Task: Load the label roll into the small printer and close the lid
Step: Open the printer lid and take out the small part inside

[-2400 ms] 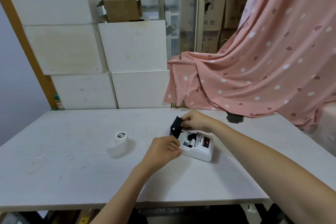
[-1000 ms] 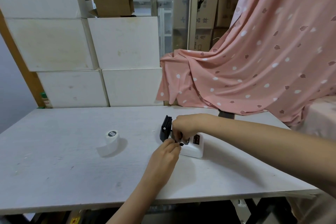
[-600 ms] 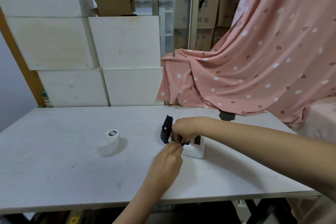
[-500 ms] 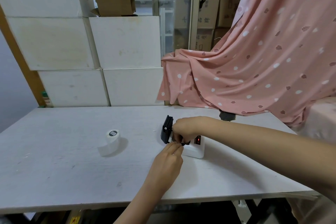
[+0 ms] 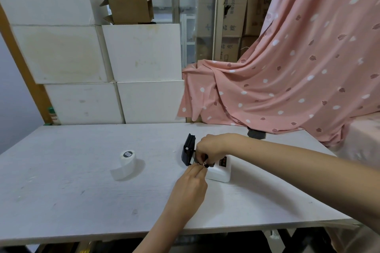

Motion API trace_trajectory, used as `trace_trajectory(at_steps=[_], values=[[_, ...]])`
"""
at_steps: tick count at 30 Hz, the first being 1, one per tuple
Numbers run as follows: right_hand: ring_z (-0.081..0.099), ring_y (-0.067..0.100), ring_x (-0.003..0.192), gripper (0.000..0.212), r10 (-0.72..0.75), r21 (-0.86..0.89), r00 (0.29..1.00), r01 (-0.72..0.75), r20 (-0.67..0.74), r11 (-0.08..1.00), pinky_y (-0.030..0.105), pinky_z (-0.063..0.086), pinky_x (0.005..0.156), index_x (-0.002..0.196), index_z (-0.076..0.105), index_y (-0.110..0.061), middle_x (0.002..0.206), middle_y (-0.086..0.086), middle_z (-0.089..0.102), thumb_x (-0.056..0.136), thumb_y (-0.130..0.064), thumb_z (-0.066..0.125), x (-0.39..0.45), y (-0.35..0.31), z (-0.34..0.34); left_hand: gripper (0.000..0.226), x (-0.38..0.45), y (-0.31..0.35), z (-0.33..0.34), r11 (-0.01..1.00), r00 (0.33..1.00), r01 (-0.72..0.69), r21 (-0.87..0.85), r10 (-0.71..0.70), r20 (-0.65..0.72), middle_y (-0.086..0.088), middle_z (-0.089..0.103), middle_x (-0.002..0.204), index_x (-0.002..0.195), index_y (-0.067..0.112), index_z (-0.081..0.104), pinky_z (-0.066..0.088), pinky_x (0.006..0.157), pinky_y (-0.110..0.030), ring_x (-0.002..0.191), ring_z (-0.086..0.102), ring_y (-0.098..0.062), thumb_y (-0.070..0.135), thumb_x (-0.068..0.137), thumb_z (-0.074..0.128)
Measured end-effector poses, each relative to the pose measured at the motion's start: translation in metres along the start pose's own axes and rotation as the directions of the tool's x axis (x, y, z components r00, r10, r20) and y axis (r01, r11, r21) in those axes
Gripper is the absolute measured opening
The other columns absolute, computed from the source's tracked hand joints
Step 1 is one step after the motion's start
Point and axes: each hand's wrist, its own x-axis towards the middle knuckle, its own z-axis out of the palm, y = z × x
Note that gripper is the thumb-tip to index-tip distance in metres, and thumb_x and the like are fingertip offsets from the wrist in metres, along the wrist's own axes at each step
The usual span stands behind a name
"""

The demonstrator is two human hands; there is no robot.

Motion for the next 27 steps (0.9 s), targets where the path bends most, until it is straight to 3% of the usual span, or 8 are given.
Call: trace_trajectory(at_steps=[6, 8, 10, 14, 17, 20, 24, 27], values=[[0.044, 0.023, 0.100, 0.031, 0.010, 0.004, 0.999, -0.011, 0.053, 1.000, 0.030, 0.039, 0.067, 0.113, 0.073, -0.034, 0.088, -0.012, 0.060, 0.093, -0.013, 0.061, 0.008, -0.001, 0.003, 0.044, 0.000, 0.000, 0.002, 1.000, 1.000, 0.006, -0.005, -0.006, -0.005, -0.008, 0.070, 0.101, 0.108, 0.000, 0.071, 0.059, 0.075, -0.028, 0.098, 0.066, -0.022, -0.013, 0.067, 0.063], [0.045, 0.023, 0.098, 0.028, 0.010, -0.006, 0.998, -0.009, 0.068, 1.000, 0.032, 0.044, 0.073, 0.109, 0.073, -0.032, 0.091, -0.009, 0.064, 0.094, -0.014, 0.058, 0.009, 0.000, 0.005, 0.045, 0.000, 0.000, 0.001, 1.000, 1.000, 0.005, -0.010, -0.005, -0.006, -0.009, 0.070, 0.102, 0.109, 0.001, 0.071, 0.059, 0.077, -0.028, 0.099, 0.066, -0.023, -0.013, 0.067, 0.062], [0.048, 0.022, 0.094, 0.025, -0.001, -0.019, 0.998, 0.002, 0.066, 1.000, 0.036, 0.050, 0.080, 0.105, 0.072, -0.030, 0.082, -0.013, 0.057, 0.092, -0.013, 0.058, 0.008, 0.001, 0.005, 0.049, 0.000, 0.001, 0.001, 1.000, 1.000, 0.014, -0.016, -0.014, -0.015, -0.008, 0.070, 0.102, 0.111, 0.001, 0.071, 0.058, 0.078, -0.025, 0.098, 0.066, -0.023, -0.015, 0.065, 0.063], [0.052, 0.018, 0.081, 0.024, -0.023, 0.014, 0.998, 0.022, 0.052, 1.000, 0.025, 0.039, 0.057, 0.106, 0.074, -0.018, 0.074, -0.013, 0.052, 0.092, -0.006, 0.058, 0.007, 0.003, 0.004, 0.057, 0.001, 0.004, 0.001, 0.999, 0.999, 0.037, -0.025, -0.038, -0.034, -0.006, 0.070, 0.104, 0.120, 0.004, 0.068, 0.056, 0.076, -0.023, 0.099, 0.066, -0.021, -0.014, 0.066, 0.066], [0.052, 0.014, 0.070, 0.021, -0.015, 0.041, 0.998, 0.012, 0.059, 0.999, 0.025, 0.036, 0.052, 0.101, 0.073, -0.010, 0.077, -0.005, 0.059, 0.089, -0.001, 0.058, 0.006, 0.002, 0.002, 0.064, 0.001, 0.005, 0.001, 0.998, 0.998, 0.052, -0.027, -0.053, -0.029, -0.006, 0.067, 0.107, 0.134, 0.003, 0.059, 0.055, 0.073, -0.023, 0.100, 0.062, -0.019, -0.009, 0.071, 0.066], [0.059, 0.012, 0.065, 0.026, -0.011, 0.112, 0.999, 0.006, 0.050, 0.994, 0.029, 0.048, 0.059, 0.097, 0.070, -0.007, 0.088, 0.002, 0.068, 0.088, 0.003, 0.048, 0.007, 0.003, 0.001, 0.064, 0.002, 0.005, 0.003, 0.999, 0.999, 0.052, 0.008, -0.052, 0.013, -0.008, 0.066, 0.106, 0.129, 0.001, 0.063, 0.057, 0.069, -0.022, 0.096, 0.065, -0.021, -0.009, 0.066, 0.071], [0.066, 0.005, 0.060, 0.035, -0.026, 0.223, 1.000, 0.028, -0.009, 0.974, 0.036, 0.060, 0.077, 0.093, 0.075, -0.009, 0.100, 0.004, 0.074, 0.085, 0.005, 0.043, 0.007, 0.005, -0.004, 0.058, 0.000, 0.002, 0.010, 0.999, 1.000, 0.031, 0.035, -0.031, 0.006, -0.010, 0.064, 0.112, 0.127, 0.000, 0.063, 0.059, 0.077, -0.026, 0.103, 0.063, -0.022, -0.009, 0.070, 0.064], [0.066, 0.009, 0.075, 0.030, -0.009, 0.257, 0.997, 0.030, -0.083, 0.966, 0.034, 0.059, 0.078, 0.093, 0.076, -0.014, 0.098, 0.000, 0.076, 0.084, 0.000, 0.051, 0.006, 0.009, -0.003, 0.056, -0.002, 0.002, 0.009, 0.998, 0.997, 0.053, -0.026, -0.054, -0.050, -0.010, 0.066, 0.109, 0.122, -0.001, 0.065, 0.055, 0.080, -0.024, 0.102, 0.061, -0.020, -0.013, 0.068, 0.062]])
